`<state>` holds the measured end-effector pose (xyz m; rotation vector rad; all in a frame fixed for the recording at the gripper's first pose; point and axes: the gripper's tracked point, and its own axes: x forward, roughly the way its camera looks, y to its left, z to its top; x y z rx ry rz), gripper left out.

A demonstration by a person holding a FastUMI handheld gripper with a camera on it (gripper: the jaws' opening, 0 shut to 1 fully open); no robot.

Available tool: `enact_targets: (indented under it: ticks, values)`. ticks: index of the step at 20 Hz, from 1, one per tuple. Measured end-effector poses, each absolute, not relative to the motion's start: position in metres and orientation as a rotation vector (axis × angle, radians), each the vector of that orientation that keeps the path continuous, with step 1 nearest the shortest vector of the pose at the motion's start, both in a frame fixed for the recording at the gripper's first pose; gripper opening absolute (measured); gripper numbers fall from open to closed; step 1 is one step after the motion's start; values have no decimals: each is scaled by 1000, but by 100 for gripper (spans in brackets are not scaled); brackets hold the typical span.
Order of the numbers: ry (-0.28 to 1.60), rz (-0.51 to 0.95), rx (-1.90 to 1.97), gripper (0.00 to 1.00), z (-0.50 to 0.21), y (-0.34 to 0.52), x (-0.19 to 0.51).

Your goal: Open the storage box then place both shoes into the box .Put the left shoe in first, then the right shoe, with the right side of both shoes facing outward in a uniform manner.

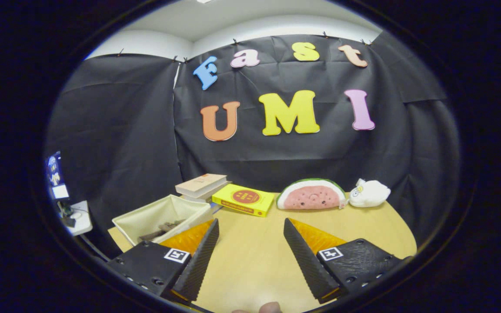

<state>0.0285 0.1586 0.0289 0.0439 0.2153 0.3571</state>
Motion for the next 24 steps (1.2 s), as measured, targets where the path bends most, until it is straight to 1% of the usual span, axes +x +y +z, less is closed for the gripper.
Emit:
enact_targets:
  ticks: [5, 7, 9, 13, 15, 18, 23, 24]
  values:
    - [263, 210, -25, 92, -1, 56, 32]
    - [316, 150, 9, 92, -16, 18, 33]
    - [388, 134, 43, 92, -38, -5, 36]
    - [574, 152, 9, 92, -101, -22, 45]
    - [639, 147, -14, 92, -122, -26, 51]
    - [708, 114, -21, 96, -140, -35, 64]
    - [811, 128, -18, 96, -163, -35, 79]
    - [826, 138, -11, 84, -166, -34, 80]
